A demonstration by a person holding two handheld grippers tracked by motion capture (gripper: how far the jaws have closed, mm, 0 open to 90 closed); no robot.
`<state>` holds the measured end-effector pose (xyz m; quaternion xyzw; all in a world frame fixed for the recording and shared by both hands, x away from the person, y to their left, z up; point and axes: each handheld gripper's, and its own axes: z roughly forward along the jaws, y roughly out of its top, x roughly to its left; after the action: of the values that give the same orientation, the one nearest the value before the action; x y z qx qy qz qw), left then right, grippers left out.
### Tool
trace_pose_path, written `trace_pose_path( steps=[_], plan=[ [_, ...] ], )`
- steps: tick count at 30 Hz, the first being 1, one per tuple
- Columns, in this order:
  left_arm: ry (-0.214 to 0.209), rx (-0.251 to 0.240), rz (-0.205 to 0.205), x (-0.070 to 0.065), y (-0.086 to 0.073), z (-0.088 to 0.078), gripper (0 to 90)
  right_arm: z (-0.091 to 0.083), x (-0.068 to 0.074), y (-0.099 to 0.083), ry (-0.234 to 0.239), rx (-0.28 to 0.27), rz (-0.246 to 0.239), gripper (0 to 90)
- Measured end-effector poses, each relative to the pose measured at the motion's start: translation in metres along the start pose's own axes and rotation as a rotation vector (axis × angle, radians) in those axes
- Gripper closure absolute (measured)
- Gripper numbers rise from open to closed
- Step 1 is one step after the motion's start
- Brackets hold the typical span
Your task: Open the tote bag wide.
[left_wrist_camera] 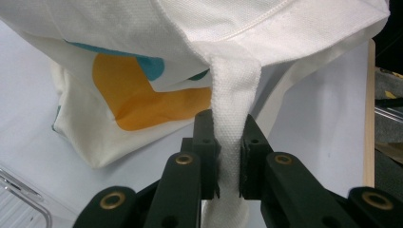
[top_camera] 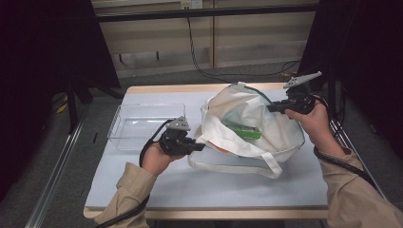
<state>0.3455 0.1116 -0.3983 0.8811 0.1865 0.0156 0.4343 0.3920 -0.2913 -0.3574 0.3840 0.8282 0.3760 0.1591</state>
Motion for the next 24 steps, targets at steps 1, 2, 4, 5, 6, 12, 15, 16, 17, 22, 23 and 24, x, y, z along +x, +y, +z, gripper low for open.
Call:
trace_pose_path(
  steps=[1, 2, 4, 5, 6, 12, 15, 16, 17, 22, 23, 24],
  plan=[
    [-0.001, -0.004, -0.002, 0.000, -0.001, 0.000, 81.5, 0.000, 0.000, 0.000, 0.001, 0.000, 0.001, 81.6],
    [0.000, 0.000, -0.002, 0.000, -0.001, 0.000, 81.5, 0.001, 0.000, 0.001, -0.003, 0.000, 0.002, 81.6],
    [0.003, 0.004, -0.004, 0.000, -0.003, -0.001, 81.4, 0.001, -0.002, 0.001, 0.001, 0.000, -0.003, 81.6],
    [0.004, 0.005, -0.008, -0.001, -0.003, -0.001, 81.5, 0.002, -0.002, 0.001, 0.002, 0.002, -0.004, 81.7],
    [0.005, 0.004, -0.005, 0.000, -0.004, -0.001, 81.5, 0.002, -0.002, 0.001, -0.006, 0.007, 0.001, 81.7],
    [0.013, 0.017, -0.010, -0.001, -0.009, -0.001, 81.6, 0.004, -0.005, 0.000, 0.001, -0.007, 0.014, 82.3],
    [0.015, 0.014, -0.009, -0.002, -0.011, -0.001, 81.7, 0.006, -0.006, -0.001, -0.006, -0.006, 0.024, 82.7],
    [0.011, 0.007, -0.009, -0.002, -0.012, -0.001, 81.7, 0.006, -0.007, -0.001, -0.014, -0.004, 0.027, 83.0],
    [0.012, 0.006, -0.012, -0.003, -0.013, -0.001, 81.7, 0.007, -0.007, -0.001, -0.014, -0.007, 0.023, 83.0],
    [0.012, -0.001, -0.020, -0.002, -0.017, 0.000, 81.8, 0.009, -0.009, -0.002, -0.021, -0.002, 0.033, 83.2],
    [0.019, 0.016, -0.013, -0.002, -0.017, -0.001, 81.8, 0.010, -0.009, -0.002, -0.018, -0.006, 0.030, 83.2],
    [0.023, 0.021, -0.018, -0.003, -0.018, -0.001, 81.8, 0.011, -0.009, -0.002, -0.020, -0.007, 0.033, 83.2]
  ],
)
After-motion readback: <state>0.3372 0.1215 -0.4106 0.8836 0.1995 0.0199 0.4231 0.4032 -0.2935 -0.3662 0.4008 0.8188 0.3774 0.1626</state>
